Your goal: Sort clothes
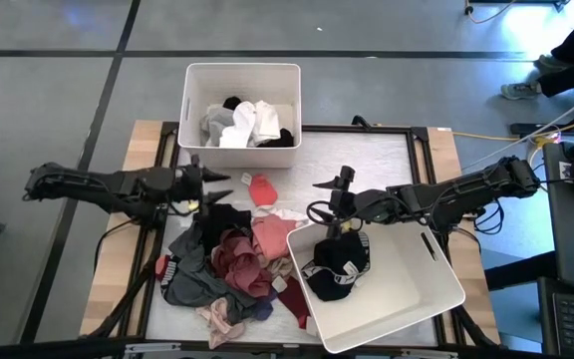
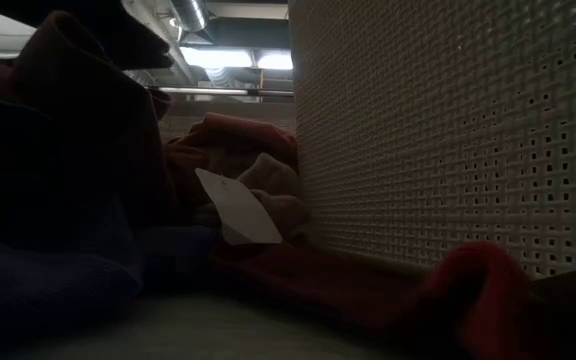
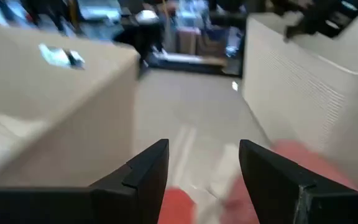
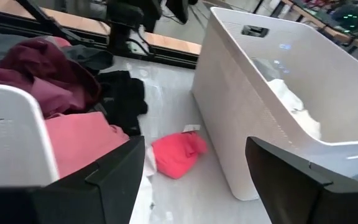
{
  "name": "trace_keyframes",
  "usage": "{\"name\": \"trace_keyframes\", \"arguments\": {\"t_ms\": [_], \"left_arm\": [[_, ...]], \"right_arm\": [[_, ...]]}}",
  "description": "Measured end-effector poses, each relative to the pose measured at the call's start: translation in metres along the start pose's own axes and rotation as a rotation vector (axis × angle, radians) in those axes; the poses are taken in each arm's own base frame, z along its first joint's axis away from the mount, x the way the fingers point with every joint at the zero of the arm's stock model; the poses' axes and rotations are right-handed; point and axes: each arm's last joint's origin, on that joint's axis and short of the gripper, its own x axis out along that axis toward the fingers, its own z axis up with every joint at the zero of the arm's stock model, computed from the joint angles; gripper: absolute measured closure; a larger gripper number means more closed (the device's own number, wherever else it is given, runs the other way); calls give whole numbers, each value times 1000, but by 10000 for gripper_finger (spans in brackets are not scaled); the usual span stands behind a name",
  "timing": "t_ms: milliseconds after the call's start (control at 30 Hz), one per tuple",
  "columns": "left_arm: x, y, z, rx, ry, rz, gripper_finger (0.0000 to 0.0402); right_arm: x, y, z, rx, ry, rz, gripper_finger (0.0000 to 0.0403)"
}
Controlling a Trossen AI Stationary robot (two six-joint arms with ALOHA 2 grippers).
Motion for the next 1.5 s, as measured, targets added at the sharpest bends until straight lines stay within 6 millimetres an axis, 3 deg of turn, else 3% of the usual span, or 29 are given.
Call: {"name": "trace_keyframes", "arguments": {"t_ms": [433,633,833,1033,1267,1500], "left_arm": [[3,-38,-23,-32,196,-175,216],[16,-39,-33,45,238,-14,216],[39,-30,-48,82,293,304,216],[64,-11,-66,64,406,459,216],[92,6,-82,25,443,349,216],[96,10,-87,31,488,275,216]], "right_arm": [[-1,1,9,41,-95,78,123],[-1,1,9,40,-95,78,123],[-1,1,9,41,-96,75,123],[-1,1,9,35,-92,69,123],[0,1,9,-33,-94,65,123],[0,1,9,-82,-92,53,123]]}}
